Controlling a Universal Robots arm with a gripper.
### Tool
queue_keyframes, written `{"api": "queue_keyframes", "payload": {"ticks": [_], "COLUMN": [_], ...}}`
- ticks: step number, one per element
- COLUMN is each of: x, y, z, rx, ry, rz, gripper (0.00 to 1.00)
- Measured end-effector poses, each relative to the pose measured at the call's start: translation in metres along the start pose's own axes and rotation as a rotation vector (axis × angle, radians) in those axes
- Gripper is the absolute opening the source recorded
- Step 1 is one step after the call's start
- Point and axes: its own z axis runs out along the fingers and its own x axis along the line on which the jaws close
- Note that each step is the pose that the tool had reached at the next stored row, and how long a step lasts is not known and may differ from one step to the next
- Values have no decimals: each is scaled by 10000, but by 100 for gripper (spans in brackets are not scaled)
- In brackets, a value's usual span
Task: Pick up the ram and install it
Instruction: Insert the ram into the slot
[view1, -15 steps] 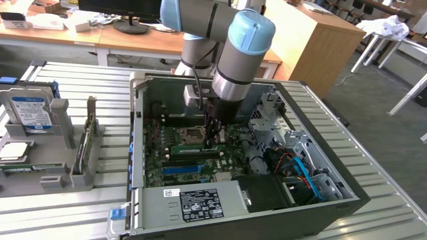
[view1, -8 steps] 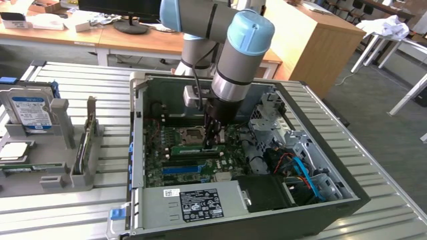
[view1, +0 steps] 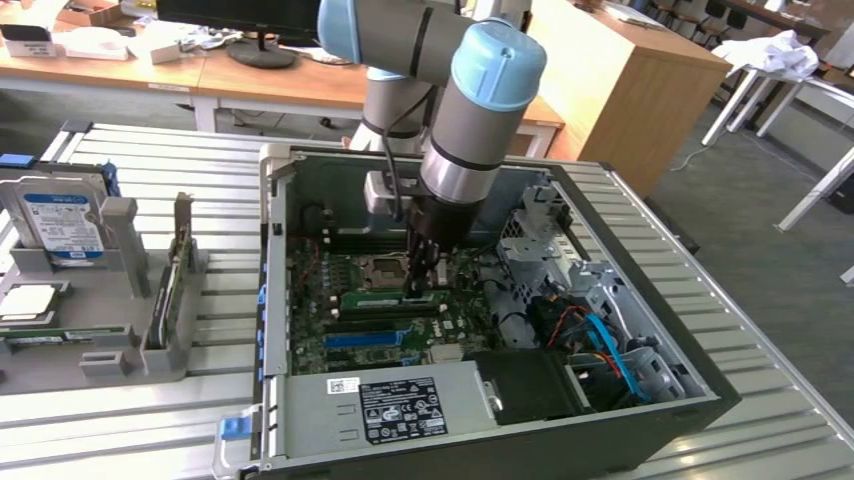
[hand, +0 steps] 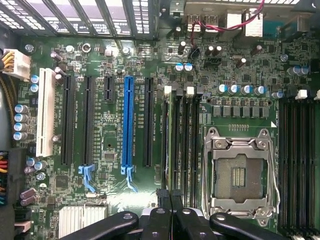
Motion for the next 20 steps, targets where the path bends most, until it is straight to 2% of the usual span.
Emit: {"api": "queue_keyframes", "payload": {"ticks": [20], "x": [4], "y": [-13], "z": [0], "rx": [3], "ry": [-5], "rz": [106], "gripper": [12]}}
